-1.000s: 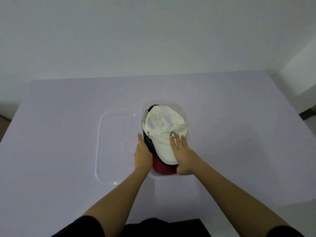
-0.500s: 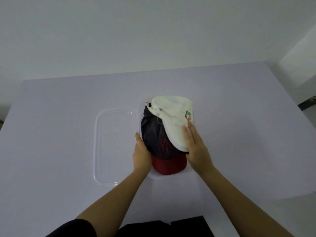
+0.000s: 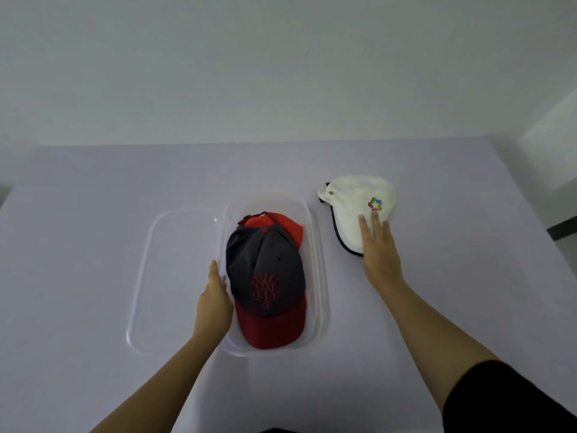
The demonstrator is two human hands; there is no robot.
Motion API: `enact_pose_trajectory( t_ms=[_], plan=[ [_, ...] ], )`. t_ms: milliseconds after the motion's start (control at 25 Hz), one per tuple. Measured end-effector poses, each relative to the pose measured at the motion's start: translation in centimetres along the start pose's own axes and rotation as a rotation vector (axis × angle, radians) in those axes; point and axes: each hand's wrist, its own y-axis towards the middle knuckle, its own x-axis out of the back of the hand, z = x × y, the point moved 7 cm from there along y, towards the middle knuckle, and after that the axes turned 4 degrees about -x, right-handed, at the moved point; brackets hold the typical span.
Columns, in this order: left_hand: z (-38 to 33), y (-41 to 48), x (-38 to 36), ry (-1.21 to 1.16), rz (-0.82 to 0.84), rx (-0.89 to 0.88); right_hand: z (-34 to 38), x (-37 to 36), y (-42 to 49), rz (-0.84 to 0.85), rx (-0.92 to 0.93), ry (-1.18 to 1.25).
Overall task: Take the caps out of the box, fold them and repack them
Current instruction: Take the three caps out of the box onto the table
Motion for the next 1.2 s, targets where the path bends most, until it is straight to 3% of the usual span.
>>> enact_pose_trajectory(
  t_ms=[320,440,560,640,760,840,960,1200],
  plan=[
    [0.3,0.3,0.0,0.020,-0.024,0.014,0.8,-3.2,2.1,0.432,0.123,-0.140],
    [0.1,0.0,0.1,0.024,-0.019,0.018,4.3,-0.5,1.3,0.308,0.157,0.126],
    [-0.1,-0.2,0.3,0.003,-0.009,0.025,10.7,2.0,-2.4,0.131,0.325,0.455],
    [-0.4,-0.3,0.3,-0.014,-0.004,0.024,13.4,0.5,-4.2,0.222,0.267,0.417],
    [-0.5,-0.5,0.6,-0.029,0.002,0.027,14.5,-2.2,-4.6,0.357,0.080,0.173],
    [-0.7,-0.6,0.5,-0.043,0.005,0.027,14.7,-1.6,-4.2,0.301,0.041,0.189],
    [-1.2,-0.9,0.8,-0.038,0.007,0.018,15.9,0.8,-5.1,0.126,0.114,0.514],
    [-0.7,-0.7,0.8,-0.001,0.000,0.016,12.7,9.2,-5.8,-0.419,-0.085,0.978]
  ],
)
